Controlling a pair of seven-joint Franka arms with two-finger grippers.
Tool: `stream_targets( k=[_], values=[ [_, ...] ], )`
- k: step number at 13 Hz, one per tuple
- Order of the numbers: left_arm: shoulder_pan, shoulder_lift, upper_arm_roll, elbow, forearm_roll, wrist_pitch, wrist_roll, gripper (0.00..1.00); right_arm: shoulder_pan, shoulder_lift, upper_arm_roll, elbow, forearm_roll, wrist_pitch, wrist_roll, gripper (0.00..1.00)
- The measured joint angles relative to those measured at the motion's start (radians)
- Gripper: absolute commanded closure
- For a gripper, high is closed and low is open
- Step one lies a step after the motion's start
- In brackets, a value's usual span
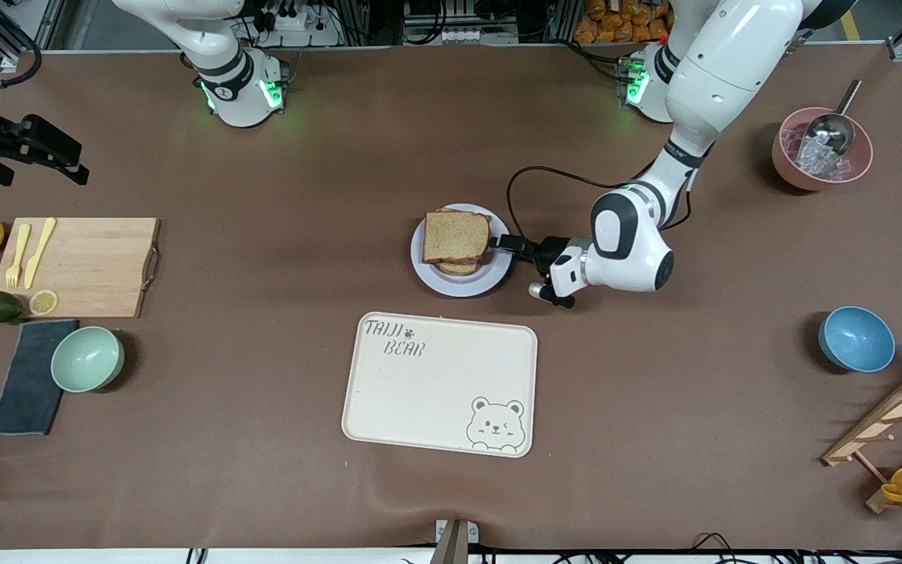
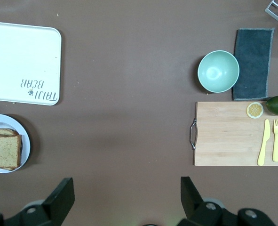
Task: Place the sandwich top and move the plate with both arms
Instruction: 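Reach the left gripper to the plate rim and grasp it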
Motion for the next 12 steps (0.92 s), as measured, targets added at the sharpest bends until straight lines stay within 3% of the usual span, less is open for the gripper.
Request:
stream_targets(
  k=[11,12],
  values=[
    [-0.003,0.021,0.001,0.001,-0.044,0.021,0.029,0.00,0.000,0.000,0.000,-0.002,0.000,0.000,0.000,0.00],
    [-0.003,0.021,0.001,0.001,-0.044,0.021,0.029,0.15,0.000,0.000,0.000,-0.003,0.000,0.000,0.000,0.00]
  ],
)
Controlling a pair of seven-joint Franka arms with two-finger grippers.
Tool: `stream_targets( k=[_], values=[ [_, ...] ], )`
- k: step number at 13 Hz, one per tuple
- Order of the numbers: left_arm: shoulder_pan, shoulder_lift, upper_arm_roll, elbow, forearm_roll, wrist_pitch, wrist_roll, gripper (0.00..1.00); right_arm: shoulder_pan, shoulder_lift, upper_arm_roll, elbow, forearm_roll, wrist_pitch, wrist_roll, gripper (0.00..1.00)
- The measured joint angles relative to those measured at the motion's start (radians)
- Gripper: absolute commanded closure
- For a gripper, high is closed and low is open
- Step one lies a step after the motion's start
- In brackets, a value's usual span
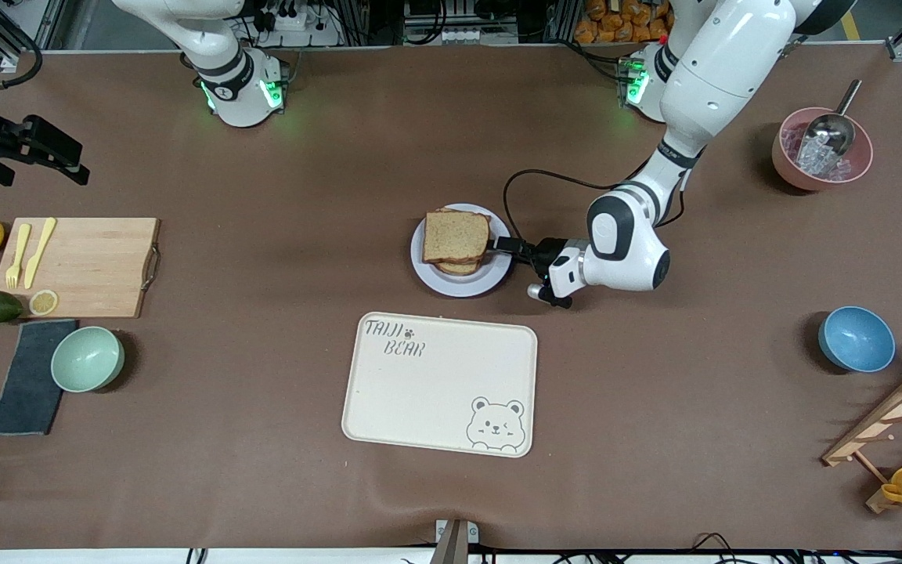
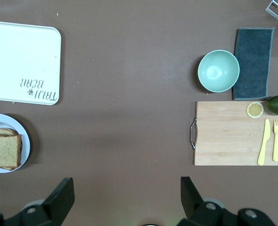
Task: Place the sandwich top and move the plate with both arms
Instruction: 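Reach the left gripper to the plate rim and grasp it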
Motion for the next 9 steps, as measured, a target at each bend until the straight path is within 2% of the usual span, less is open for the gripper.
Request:
stream_targets(
  k=[2,4,9],
  values=[
    [0.000,0.000,0.000,0.000,0.000,0.000,0.002,0.35,0.000,0.000,0.000,-0.003,0.000,0.000,0.000,0.00],
    [0.001,0.000,0.002,-0.001,0.000,0.000,0.015,0.46,0.000,0.000,0.000,-0.005,0.000,0.000,0.000,0.00],
    [-0.002,0.000,0.001,-0.001,0.000,0.012,0.019,0.47,0.000,0.000,0.000,-0.009,0.000,0.000,0.000,0.00]
  ],
)
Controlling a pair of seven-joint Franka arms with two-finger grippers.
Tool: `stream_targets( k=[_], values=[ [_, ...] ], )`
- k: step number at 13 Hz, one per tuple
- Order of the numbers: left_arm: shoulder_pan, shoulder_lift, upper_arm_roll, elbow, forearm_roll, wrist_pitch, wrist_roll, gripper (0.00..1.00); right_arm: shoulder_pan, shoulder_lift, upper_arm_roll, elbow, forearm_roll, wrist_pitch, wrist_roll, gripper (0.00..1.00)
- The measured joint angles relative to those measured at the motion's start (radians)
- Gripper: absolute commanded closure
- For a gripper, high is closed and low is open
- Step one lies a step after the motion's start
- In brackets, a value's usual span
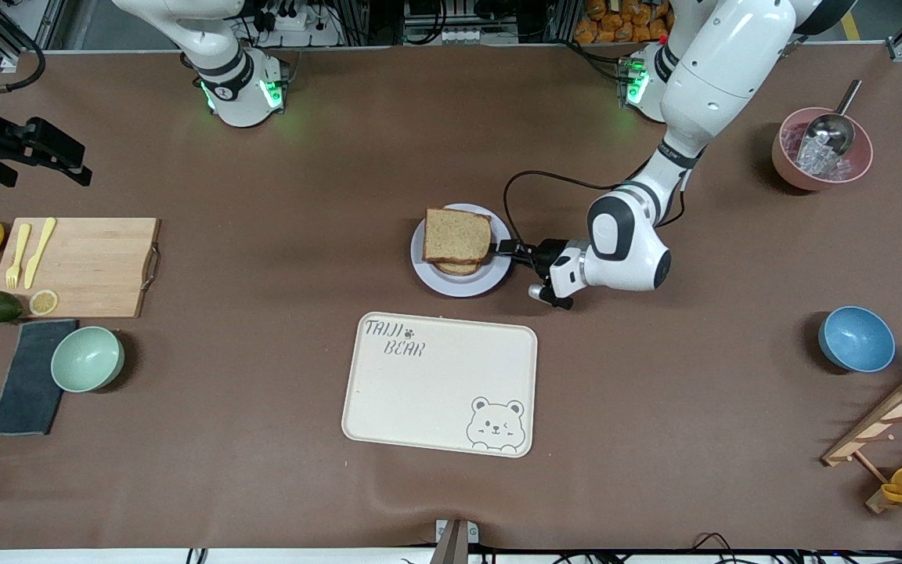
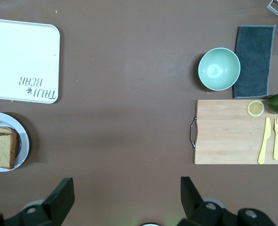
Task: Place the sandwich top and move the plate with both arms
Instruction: 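Reach the left gripper to the plate rim and grasp it, then slide the plate with the left gripper onto the bear tray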
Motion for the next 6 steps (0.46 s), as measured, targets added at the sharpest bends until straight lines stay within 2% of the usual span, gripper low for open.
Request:
stream_targets(
  k=[1,3,6],
  values=[
    [-0.003,0.000,0.000,0.000,0.000,0.002,0.000,0.53,0.000,0.000,0.000,-0.001,0.000,0.000,0.000,0.00],
    [-0.018,0.001,0.000,-0.002,0.000,0.018,0.001,0.77,0.000,0.000,0.000,-0.003,0.000,0.001,0.000,0.00],
    [-0.048,0.003,-0.001,-0.007,0.000,0.064,0.001,1.00,0.000,0.000,0.000,-0.003,0.000,0.001,0.000,0.00]
  ],
)
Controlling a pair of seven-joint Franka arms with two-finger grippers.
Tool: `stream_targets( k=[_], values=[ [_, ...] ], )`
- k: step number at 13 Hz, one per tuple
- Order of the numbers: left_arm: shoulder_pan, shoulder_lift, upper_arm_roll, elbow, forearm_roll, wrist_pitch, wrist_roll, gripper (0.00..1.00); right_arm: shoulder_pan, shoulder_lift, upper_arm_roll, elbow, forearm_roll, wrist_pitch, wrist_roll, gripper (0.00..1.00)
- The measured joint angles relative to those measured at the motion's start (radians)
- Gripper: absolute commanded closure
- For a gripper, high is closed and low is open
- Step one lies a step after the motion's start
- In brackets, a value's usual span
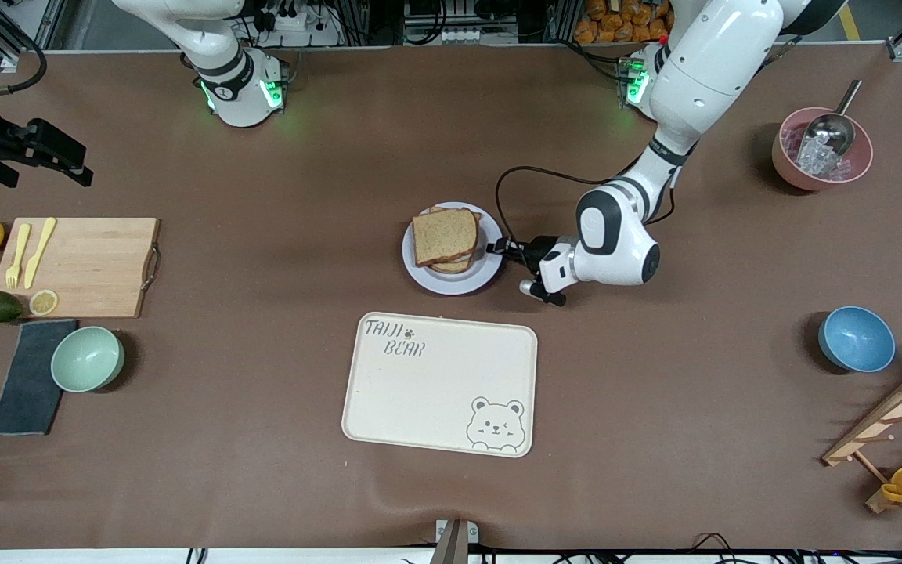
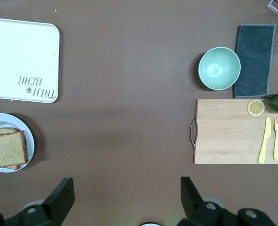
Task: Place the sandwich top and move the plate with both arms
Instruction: 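Slide the plate with the left gripper onto the bear tray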
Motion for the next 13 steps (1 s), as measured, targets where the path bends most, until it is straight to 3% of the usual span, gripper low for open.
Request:
stream_targets(
  k=[9,13],
  values=[
    [0.006,-0.027,-0.004,0.000,-0.014,0.032,0.024,1.00,0.000,0.000,0.000,-0.007,0.000,0.001,0.000,0.00],
    [0.047,-0.070,-0.030,-0.012,-0.103,0.033,0.026,1.00,0.000,0.000,0.000,-0.007,0.000,0.001,0.000,0.00]
  ],
)
